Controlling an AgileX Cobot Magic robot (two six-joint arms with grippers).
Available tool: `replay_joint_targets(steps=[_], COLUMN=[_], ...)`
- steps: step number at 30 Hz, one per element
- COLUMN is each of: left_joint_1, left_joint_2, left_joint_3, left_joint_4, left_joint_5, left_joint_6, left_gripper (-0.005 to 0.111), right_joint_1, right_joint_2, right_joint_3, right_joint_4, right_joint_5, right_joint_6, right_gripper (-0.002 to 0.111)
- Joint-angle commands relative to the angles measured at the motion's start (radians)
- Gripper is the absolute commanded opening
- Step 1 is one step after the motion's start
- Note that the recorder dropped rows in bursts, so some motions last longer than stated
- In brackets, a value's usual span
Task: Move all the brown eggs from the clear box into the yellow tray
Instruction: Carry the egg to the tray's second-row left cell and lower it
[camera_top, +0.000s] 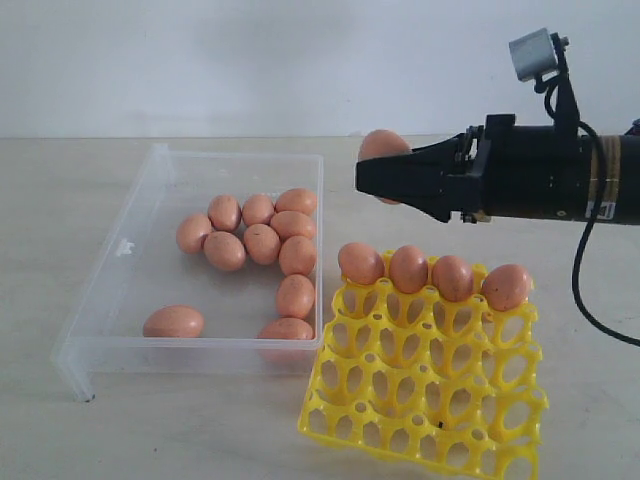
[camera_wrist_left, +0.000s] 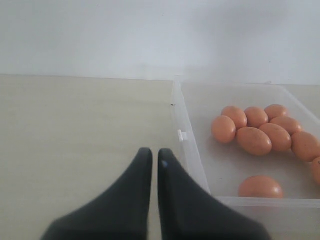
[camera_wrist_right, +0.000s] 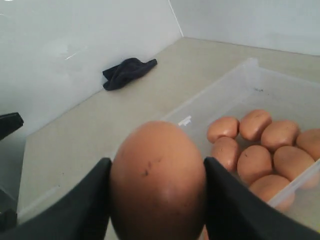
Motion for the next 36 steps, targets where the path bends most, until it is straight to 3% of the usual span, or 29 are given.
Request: replay_joint_targets(steps=[1, 7, 17, 23, 28, 36], left_joint_1=[0.003, 0.003, 0.003, 0.003, 0.003, 0.003], left_joint_2=[-0.002, -0.002, -0.002, -0.002, -0.002, -0.002], left_joint_3=[0.003, 0.003, 0.003, 0.003, 0.003, 0.003], left_joint_4=[-0.003, -0.003, -0.003, -0.003, -0.003, -0.003], left_joint_5=[-0.006, -0.006, -0.006, -0.006, -0.006, -0.006], left_joint_6=[0.002, 0.002, 0.002, 0.002, 0.002, 0.002], left_gripper=[0.004, 0.004, 0.004, 0.004, 0.004, 0.004], right_joint_1=[-0.001, -0.001, 0.001, 0.086, 0.164, 0.172], right_joint_2=[0.026, 0.08, 0.195, 0.258, 0.285, 0.285], right_joint_3=[-0.011, -0.011, -0.011, -0.011, -0.011, -0.011], right_joint_4=[-0.023, -0.019, 0.058, 0.058, 0.092, 0.275], right_joint_5=[0.032, 0.135, 0.113, 0.116, 0.22, 0.307], right_joint_6=[-0.026, -0.069, -0.165, -0.272, -0.51, -0.578], right_gripper=[0.0, 0.0, 0.0, 0.0, 0.0, 0.0])
